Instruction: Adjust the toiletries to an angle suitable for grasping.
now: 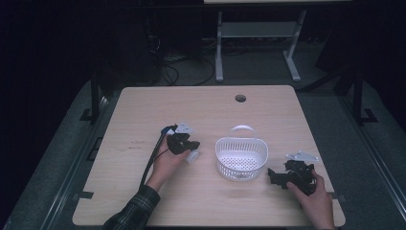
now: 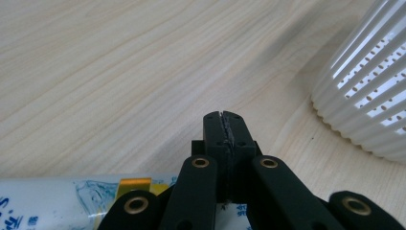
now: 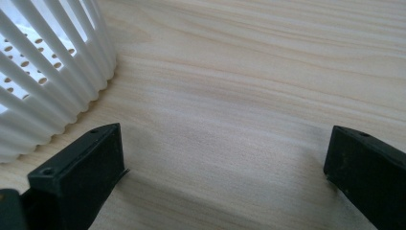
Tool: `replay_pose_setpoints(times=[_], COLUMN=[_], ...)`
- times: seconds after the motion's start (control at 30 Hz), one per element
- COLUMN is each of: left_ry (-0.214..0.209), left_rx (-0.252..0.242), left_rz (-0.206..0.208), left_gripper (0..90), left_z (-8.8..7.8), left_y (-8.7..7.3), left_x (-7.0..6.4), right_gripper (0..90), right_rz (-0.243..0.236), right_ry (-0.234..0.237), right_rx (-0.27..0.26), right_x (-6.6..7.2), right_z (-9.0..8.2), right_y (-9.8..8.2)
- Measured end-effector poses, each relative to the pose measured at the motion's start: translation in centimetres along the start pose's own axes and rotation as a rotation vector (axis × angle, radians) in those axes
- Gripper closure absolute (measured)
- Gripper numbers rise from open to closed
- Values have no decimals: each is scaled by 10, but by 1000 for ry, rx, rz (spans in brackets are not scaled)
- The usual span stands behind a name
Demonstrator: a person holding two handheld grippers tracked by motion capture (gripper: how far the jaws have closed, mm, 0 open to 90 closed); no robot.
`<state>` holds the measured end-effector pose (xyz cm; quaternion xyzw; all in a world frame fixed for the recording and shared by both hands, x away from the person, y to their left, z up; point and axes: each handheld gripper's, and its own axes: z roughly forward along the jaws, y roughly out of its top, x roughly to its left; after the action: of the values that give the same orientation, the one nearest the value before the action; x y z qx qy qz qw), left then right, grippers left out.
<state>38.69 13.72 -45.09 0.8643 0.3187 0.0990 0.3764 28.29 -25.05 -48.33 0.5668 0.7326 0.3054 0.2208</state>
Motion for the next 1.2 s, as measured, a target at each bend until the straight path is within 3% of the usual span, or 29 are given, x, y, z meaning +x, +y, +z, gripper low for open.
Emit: replay_pose_setpoints(times=[0.9, 1.2], left_ry=[-19, -5], left_rx=[41, 60], left_rz=[-3, -10], left_gripper=[898, 898], left_z=[-16, -25], left_y=[-16, -27], left_x=[-6, -5], right_gripper=[0, 0], right_rz=[0, 0], right_ry=[0, 0], right_rx=[0, 0], right_x=[0, 0], right_z=[0, 0], right_y=[0, 0])
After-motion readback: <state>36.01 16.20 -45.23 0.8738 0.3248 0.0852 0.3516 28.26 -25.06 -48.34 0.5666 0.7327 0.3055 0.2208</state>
